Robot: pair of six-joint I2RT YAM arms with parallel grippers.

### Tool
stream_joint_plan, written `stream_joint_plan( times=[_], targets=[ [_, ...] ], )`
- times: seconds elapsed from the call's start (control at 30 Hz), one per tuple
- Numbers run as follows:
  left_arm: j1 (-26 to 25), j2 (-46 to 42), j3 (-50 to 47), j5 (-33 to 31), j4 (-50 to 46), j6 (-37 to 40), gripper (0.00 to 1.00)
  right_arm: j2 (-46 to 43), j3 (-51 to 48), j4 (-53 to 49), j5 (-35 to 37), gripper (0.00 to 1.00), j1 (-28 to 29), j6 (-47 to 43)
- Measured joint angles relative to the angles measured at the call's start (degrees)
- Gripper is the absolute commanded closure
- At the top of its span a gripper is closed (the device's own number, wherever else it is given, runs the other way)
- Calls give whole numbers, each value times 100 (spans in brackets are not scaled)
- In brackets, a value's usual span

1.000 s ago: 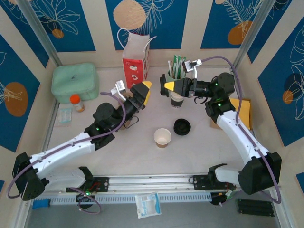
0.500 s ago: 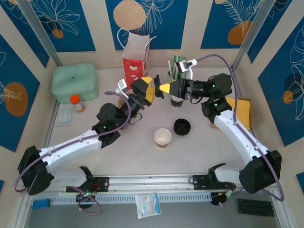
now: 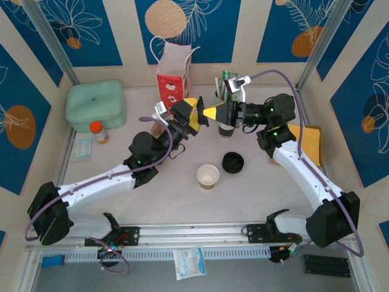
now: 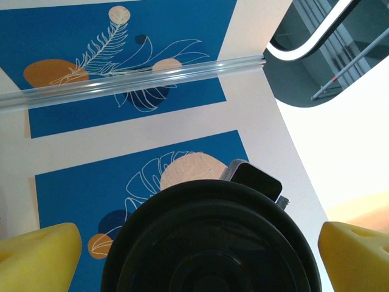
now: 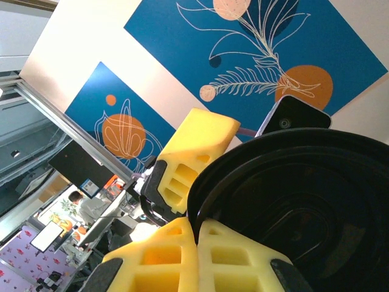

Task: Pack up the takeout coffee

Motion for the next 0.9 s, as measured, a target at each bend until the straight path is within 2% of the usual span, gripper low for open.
stream_joint_plan(
  times=[0.17,0.47,0.73,0.9],
  targets=[
    [-22,39,0,-4,20,-11,8,0,0,-94,2,100,0,-61],
    [-46,111,0,-44,114,-11,9,0,0,-153,2,100,2,-114],
    [-48,181,0,-68,225,-72,17,0,0,-275,24,100,2,-195],
    [-48,214,0,-103,258,-98,19,0,0,-369,61,100,2,-260]
  ],
)
